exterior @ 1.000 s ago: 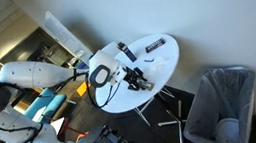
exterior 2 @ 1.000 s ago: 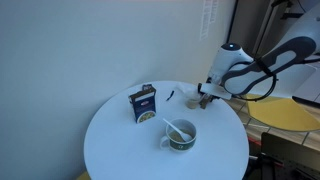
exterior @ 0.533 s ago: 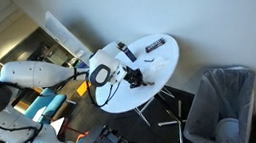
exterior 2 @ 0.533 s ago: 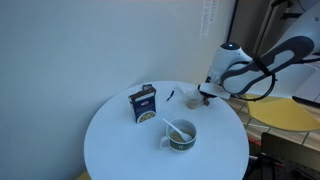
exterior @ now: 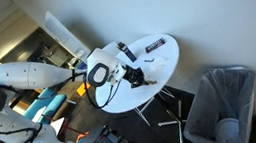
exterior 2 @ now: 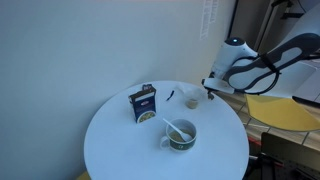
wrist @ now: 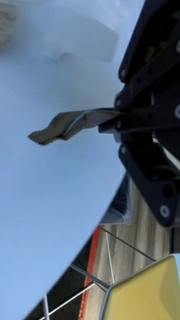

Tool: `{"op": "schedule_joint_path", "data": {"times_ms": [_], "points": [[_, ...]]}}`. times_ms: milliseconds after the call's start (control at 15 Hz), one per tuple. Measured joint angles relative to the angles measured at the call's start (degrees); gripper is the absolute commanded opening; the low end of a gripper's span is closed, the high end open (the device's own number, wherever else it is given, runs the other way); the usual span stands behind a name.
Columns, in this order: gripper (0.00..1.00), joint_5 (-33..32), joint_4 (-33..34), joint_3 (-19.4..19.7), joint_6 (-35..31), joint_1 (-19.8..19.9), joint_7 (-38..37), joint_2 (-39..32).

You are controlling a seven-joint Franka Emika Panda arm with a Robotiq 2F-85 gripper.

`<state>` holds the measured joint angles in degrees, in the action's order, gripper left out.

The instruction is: Pick up the brown packet from the table and throw it in the grey bin

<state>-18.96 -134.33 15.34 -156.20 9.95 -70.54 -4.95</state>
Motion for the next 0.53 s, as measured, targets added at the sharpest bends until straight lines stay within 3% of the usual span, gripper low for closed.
{"op": "schedule_joint_path", "data": {"times_ms": [267,533], "points": [[0.0,-13.0,2.9,5.7,1.1,2.4,-4.7,1.2],[0.0,-23.2,7.4,8.7,1.3,5.1,-10.6,-1.7]]}}
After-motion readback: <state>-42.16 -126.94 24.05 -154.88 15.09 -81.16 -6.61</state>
